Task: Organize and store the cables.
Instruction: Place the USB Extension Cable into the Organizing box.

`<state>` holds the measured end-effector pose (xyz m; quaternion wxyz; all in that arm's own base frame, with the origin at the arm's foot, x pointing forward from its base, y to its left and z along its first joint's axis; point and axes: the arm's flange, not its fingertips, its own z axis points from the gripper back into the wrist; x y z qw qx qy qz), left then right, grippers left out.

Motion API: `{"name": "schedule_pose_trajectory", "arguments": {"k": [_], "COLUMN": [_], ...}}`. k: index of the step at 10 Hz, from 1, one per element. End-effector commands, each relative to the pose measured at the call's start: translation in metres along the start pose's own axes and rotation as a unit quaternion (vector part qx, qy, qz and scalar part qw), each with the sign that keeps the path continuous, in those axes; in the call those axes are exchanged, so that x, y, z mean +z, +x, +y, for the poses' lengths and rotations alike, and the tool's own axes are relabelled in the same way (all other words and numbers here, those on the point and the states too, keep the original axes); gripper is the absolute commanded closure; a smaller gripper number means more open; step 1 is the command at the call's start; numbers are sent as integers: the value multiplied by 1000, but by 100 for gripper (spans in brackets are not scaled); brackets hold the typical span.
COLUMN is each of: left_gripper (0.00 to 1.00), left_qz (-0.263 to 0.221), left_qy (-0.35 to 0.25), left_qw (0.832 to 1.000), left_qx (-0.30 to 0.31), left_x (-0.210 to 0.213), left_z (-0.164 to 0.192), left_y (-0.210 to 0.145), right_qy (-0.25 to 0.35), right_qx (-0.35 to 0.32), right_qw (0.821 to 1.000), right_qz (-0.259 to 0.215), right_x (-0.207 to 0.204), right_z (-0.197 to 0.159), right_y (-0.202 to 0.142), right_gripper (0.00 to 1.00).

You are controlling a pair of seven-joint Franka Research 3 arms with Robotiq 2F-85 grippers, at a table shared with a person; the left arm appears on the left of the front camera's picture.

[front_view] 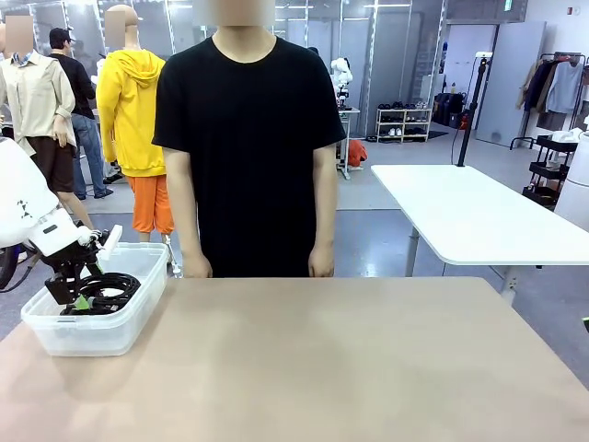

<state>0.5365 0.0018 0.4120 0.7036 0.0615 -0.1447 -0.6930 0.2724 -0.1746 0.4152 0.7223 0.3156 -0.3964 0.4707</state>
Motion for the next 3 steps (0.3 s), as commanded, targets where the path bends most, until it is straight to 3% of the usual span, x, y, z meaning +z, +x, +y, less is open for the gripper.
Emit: {"name": "schedule_pose_trajectory", "arguments": {"k": [1, 3], "left_gripper": [0, 0], "left_qz": [-4, -4], "left_qy": [-1, -1], "left_qw": [1000, 1000], "left_qx": [-8, -8], "left_x": [0, 0], "left_z": [3, 3], "left_y": [-4, -4], "right_qy": [-2, -2], "right_qx": [0, 0], "right_qw": [1000, 1000], "right_qz": [-6, -6], "right_x": [0, 0], "right_z": [-1, -1], "right_y": [1, 1], "right_gripper": [0, 0]}}
